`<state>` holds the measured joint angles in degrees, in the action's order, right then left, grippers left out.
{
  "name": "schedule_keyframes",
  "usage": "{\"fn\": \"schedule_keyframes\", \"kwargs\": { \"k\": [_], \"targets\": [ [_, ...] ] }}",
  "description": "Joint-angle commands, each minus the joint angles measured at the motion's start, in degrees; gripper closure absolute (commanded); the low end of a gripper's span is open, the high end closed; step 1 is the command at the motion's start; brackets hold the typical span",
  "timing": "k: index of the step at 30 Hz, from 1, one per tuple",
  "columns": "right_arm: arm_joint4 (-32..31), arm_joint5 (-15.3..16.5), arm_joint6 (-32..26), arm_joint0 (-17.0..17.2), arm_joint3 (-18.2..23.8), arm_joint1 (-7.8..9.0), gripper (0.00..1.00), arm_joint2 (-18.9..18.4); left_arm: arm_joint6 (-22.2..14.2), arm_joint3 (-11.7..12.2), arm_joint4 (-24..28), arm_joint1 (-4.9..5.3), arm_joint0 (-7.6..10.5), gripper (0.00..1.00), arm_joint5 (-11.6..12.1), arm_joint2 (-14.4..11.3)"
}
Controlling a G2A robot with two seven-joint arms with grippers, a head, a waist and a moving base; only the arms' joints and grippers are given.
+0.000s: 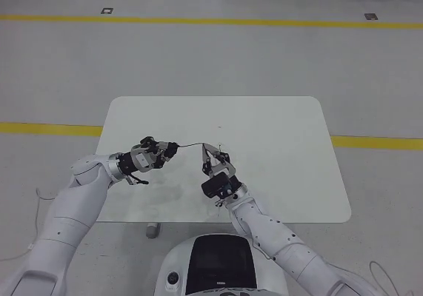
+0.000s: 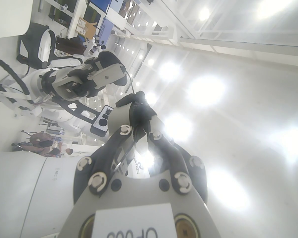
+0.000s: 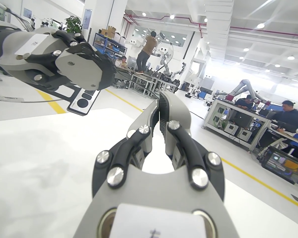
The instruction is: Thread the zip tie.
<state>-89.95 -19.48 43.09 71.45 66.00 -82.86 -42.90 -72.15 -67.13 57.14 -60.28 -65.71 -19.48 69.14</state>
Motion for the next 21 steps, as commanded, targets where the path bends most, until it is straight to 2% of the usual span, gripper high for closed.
{"fn": "schedule_keyframes", "kwargs": {
  "k": [1,21],
  "targets": [
    [0.00,0.00,-0.23,0.09,0.12,0.02,1.00,-0.16,0.00,0.00,0.00,0.00,0.00,1.00,0.00,0.00],
    [0.00,0.00,-0.68,1.06,0.36,0.18,1.00,-1.99,0.00,0.00,0.00,0.00,0.00,1.00,0.00,0.00]
  ]
}}
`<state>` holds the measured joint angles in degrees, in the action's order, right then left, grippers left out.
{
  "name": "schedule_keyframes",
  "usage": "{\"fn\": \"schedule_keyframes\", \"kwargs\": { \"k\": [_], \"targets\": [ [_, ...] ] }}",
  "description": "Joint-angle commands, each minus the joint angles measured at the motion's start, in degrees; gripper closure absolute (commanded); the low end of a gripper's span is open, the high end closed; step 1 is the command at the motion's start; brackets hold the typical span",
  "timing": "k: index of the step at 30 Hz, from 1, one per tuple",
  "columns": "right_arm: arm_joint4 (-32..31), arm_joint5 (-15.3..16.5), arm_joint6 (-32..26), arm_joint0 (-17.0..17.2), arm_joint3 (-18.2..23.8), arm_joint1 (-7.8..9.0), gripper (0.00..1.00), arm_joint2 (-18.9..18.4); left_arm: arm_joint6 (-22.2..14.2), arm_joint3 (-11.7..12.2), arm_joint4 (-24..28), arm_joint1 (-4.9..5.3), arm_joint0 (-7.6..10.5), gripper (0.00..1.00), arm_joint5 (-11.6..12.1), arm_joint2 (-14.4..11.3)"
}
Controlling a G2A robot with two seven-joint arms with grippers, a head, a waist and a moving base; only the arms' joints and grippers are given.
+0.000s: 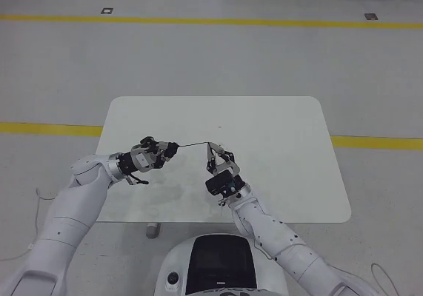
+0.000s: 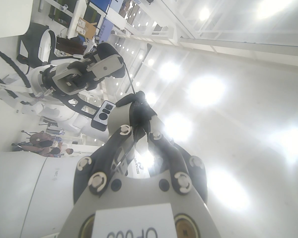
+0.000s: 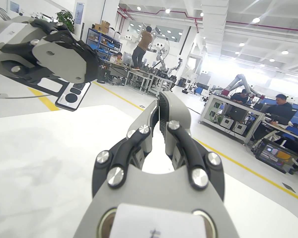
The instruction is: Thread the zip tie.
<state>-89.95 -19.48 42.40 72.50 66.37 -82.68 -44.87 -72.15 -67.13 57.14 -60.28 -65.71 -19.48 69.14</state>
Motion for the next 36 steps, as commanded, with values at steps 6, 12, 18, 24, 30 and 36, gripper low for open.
{"fn": "schedule_keyframes", "kwargs": {
  "k": [6,12,18,24,30,36],
  "targets": [
    [0.00,0.00,0.22,0.32,-0.10,0.03,1.00,-0.69,0.00,0.00,0.00,0.00,0.00,1.00,0.00,0.00],
    [0.00,0.00,-0.18,1.85,0.86,0.58,0.05,-2.38,0.00,0.00,0.00,0.00,0.00,1.00,0.00,0.00],
    [0.00,0.00,-0.28,1.89,0.94,0.65,0.00,-2.36,0.00,0.00,0.00,0.00,0.00,1.00,0.00,0.00],
    [0.15,0.18,-0.48,1.95,1.02,0.66,0.00,-2.43,0.35,-0.08,0.03,-0.01,-0.05,1.00,0.11,-0.01],
    [3.47,7.90,-1.81,4.78,5.06,2.12,0.00,-7.58,1.78,-2.61,0.06,0.87,-1.52,1.00,0.63,2.68],
    [4.40,16.51,-4.66,7.98,11.24,3.79,0.00,-12.00,2.68,-6.64,-0.57,1.87,-3.75,1.00,0.94,5.58]
  ]
}}
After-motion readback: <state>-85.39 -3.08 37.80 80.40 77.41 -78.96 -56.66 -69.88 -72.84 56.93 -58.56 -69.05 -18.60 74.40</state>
